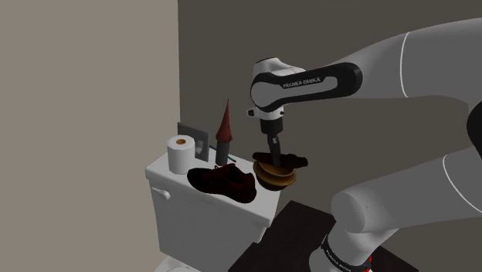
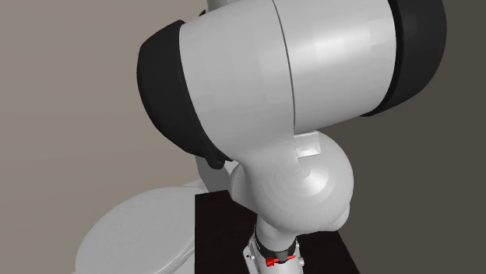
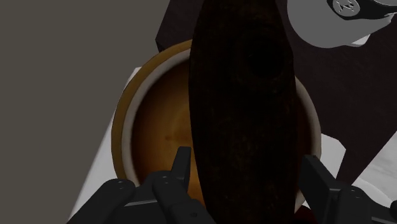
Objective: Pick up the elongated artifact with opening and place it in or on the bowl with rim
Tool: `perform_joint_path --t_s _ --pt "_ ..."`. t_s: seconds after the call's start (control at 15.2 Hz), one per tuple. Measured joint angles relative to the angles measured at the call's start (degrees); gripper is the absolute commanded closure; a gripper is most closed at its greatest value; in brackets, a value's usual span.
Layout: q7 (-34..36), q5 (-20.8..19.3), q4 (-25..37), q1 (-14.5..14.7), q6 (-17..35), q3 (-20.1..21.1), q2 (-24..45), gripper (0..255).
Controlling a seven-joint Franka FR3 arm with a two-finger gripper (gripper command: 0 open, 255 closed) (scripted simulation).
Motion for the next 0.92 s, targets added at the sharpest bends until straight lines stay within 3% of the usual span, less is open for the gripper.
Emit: perform_joint_path --t_s 0.92 --pt "-0.70 -0.93 9.38 -0.43 -10.19 -1.44 -0.90 255"
